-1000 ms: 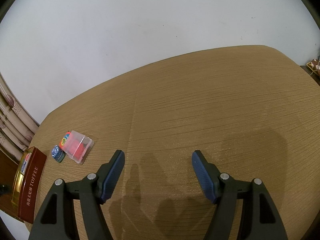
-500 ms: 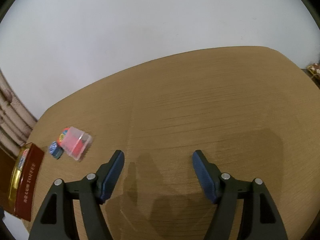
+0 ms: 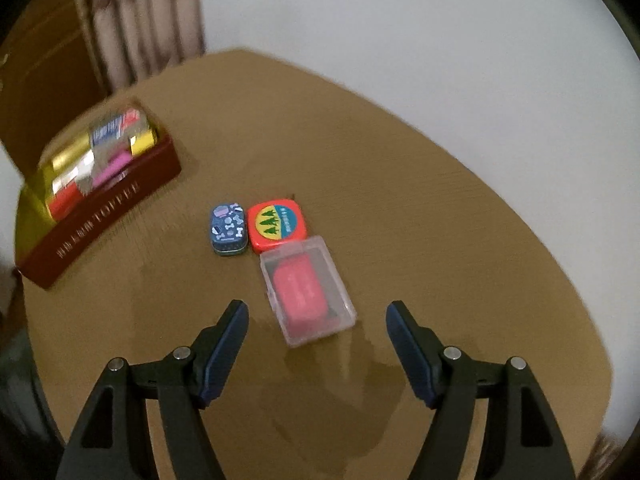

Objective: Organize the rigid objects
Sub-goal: 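Grasp the clear plastic box with the right gripper, then lower the clear box into the tin tray and open the right gripper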

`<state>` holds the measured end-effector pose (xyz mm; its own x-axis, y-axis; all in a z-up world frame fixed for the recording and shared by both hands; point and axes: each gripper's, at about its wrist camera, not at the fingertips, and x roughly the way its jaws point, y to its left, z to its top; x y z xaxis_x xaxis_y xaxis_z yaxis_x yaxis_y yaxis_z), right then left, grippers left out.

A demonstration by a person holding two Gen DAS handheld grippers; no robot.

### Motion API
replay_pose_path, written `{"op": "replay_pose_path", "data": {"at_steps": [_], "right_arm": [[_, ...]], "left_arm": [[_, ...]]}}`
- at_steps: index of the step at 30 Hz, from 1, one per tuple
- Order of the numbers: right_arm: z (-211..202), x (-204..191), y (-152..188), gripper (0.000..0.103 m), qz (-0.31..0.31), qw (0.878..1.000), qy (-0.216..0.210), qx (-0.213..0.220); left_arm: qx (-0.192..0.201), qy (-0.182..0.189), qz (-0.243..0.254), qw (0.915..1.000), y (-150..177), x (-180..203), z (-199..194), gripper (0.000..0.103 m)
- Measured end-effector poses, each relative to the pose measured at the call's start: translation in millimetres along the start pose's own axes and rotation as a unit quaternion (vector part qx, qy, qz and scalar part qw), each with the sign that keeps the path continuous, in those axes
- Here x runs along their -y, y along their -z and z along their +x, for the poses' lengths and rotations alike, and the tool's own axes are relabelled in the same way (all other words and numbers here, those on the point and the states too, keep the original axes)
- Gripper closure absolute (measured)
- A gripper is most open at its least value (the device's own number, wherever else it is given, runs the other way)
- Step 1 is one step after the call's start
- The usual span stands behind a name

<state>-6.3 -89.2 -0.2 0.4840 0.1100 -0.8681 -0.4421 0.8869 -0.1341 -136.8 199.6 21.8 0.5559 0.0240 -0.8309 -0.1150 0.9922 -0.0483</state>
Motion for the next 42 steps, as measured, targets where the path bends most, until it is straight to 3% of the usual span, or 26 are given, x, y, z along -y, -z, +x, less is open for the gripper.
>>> {"op": "replay_pose_path", "data": {"at_steps": [6,9,12,13,17,21,23,26,31,35,37,42], "right_arm": [[44.7,-12.3,-17.6,0.029,-0.054,0.996,0.007,-0.064],[63.7,-10.0,-23.9,0.029,-0.050,0.995,0.002,-0.081],[73.0,4.3,-24.2,0.036,0.010,0.995,-0.047,-0.087],[72.1,6.9,-23.1,0.045,0.024,0.995,-0.051,-0.081],[57.5,8.3,-3.2,0.048,0.068,0.994,-0.049,-0.070],[22.9,0.4,8.5,0.048,0.144,0.984,-0.090,-0.051],[-1.1,-14.6,-0.2,0.048,0.170,0.976,-0.130,-0.034],[-34.4,-68.2,-29.8,0.048,0.181,0.963,-0.200,-0.019],[-42.5,-153.7,-74.7,0.048,0.182,0.947,-0.262,-0.045],[-27.0,-212.6,-94.2,0.048,0.170,0.953,-0.240,-0.071],[-13.7,-223.2,-98.3,0.048,0.177,0.951,-0.240,-0.086],[15.0,-242.5,-93.4,0.048,0.174,0.958,-0.201,-0.106]], "left_arm": [[-0.016,-0.002,0.005,0.9999,2.8,0.4,11.5,0.029],[-0.023,-0.004,0.005,0.9997,4.3,-1.0,15.9,0.029],[-0.033,-0.005,-0.005,0.9994,4.8,-5.1,20.6,0.029],[-0.034,-0.005,-0.009,0.9994,4.4,-7.3,20.6,0.029],[-0.032,-0.006,-0.016,0.9993,5.0,-15.8,16.0,0.029],[-0.037,-0.006,-0.014,0.9992,10.0,-25.5,11.6,0.028],[-0.041,-0.007,-0.011,0.9991,13.6,-29.8,9.0,0.028],[-0.041,-0.012,-0.007,0.9991,16.2,-36.1,2.2,0.028],[-0.009,-0.026,-0.004,0.9996,13.4,-55.3,-20.7,0.026],[0.008,-0.028,-0.022,0.9993,11.6,-74.8,-33.1,0.023],[0.006,-0.030,-0.026,0.9992,11.8,-82.7,-33.4,0.022],[-0.011,-0.032,-0.043,0.9985,14.9,-99.7,-26.3,0.022]]}}
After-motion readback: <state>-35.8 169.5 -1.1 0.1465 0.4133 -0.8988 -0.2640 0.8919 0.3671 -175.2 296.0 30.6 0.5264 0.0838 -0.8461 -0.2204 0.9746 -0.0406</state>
